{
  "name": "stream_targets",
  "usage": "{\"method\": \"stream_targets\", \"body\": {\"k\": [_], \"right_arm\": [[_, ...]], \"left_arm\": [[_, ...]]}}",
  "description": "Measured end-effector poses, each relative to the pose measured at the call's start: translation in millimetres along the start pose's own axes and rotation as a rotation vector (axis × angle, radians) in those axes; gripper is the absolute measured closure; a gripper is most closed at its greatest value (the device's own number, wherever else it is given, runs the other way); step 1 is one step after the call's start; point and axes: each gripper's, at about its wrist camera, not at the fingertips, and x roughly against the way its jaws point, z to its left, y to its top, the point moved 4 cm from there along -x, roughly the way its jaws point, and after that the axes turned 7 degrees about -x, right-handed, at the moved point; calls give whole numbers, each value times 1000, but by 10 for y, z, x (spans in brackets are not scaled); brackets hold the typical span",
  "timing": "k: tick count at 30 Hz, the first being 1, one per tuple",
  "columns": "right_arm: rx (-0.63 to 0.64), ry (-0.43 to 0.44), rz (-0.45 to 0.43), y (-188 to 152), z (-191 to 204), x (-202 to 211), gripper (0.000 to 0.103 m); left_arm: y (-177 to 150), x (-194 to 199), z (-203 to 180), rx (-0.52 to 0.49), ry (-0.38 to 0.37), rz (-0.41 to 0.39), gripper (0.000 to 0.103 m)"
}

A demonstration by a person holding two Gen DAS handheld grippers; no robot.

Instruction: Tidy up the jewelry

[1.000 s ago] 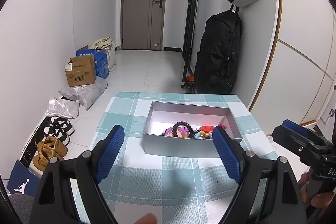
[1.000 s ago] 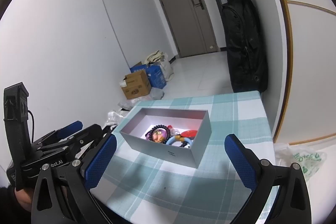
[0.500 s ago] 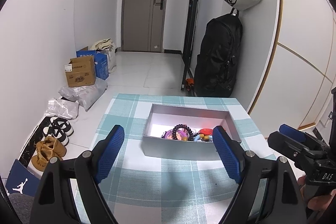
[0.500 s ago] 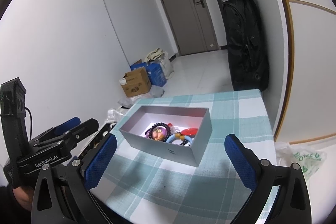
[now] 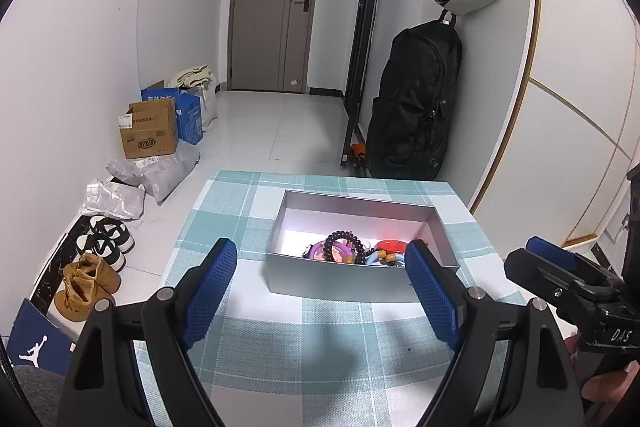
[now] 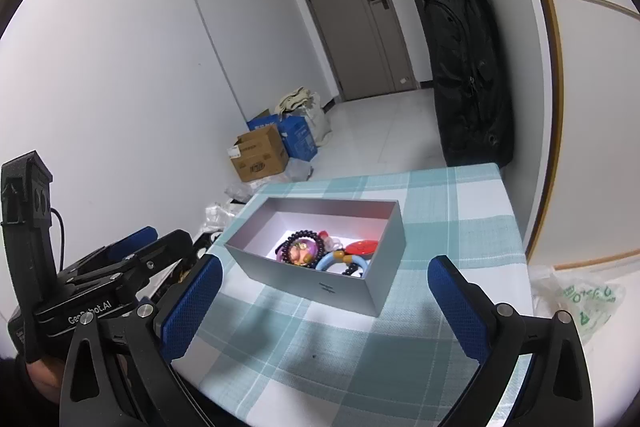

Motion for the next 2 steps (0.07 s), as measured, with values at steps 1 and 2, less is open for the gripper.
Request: {"method": "stream_targets", "body": {"k": [1, 2], "right_arm": [[-3, 1, 1, 1, -5, -6, 0], [-6, 2, 1, 1, -7, -8, 0]], "left_arm": [[3, 10, 1, -1, -6, -10, 20], [9, 20, 2, -2, -8, -20, 20]]}}
